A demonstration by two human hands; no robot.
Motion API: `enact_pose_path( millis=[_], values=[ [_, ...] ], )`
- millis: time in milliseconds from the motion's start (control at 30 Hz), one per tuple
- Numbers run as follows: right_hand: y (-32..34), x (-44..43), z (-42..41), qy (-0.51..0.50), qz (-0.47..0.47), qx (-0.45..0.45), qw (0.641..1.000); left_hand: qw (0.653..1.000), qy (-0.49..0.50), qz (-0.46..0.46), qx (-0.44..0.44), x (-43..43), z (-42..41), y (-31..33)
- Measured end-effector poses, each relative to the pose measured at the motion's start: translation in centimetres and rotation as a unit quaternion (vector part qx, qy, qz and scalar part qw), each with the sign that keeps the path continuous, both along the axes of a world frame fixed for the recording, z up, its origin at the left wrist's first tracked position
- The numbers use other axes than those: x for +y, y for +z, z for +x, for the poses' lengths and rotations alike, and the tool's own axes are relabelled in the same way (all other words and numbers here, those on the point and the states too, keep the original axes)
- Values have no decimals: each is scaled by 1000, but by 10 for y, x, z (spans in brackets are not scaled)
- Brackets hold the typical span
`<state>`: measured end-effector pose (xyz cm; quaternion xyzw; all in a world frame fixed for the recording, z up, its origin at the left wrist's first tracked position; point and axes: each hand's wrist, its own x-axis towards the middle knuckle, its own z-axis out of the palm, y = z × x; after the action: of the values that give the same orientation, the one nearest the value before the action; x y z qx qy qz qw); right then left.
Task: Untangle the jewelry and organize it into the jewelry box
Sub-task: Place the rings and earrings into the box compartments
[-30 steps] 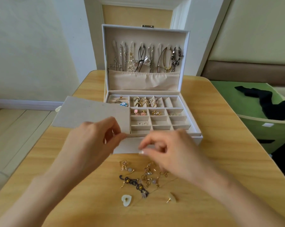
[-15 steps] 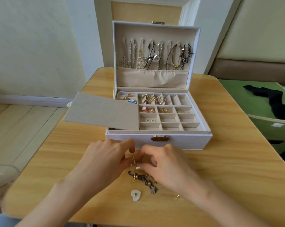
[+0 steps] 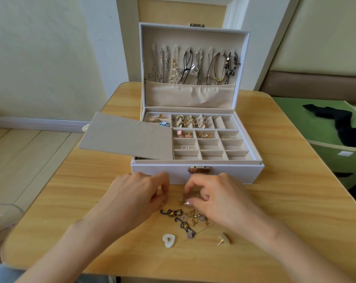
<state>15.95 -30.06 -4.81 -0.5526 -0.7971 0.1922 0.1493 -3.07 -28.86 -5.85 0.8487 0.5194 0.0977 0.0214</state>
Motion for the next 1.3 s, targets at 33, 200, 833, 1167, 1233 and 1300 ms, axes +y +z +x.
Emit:
enact_pose_path(
  millis=[33,200,833,1167,1233,1300],
  values=[
    [2,1,3,-2,1,9,1000,1000,2,-5,6,0,0,-1],
    [17,3,24,-15,-56,78,995,1000,5,-10,-15,0,-1,-1],
    [32,2,41,24,-166,118,979,951,-130,-54,-275,-8,2,18],
    [39,11,68,-19,-174,157,972,941,-110,-103,-302,-9,4,11],
    [38,10,69,-22,-179,151,972,942,-99,-102,-304,-8,3,10],
    [36,9,69,-27,-175,139,974,942,-97,-100,-304,-8,3,10]
  ],
)
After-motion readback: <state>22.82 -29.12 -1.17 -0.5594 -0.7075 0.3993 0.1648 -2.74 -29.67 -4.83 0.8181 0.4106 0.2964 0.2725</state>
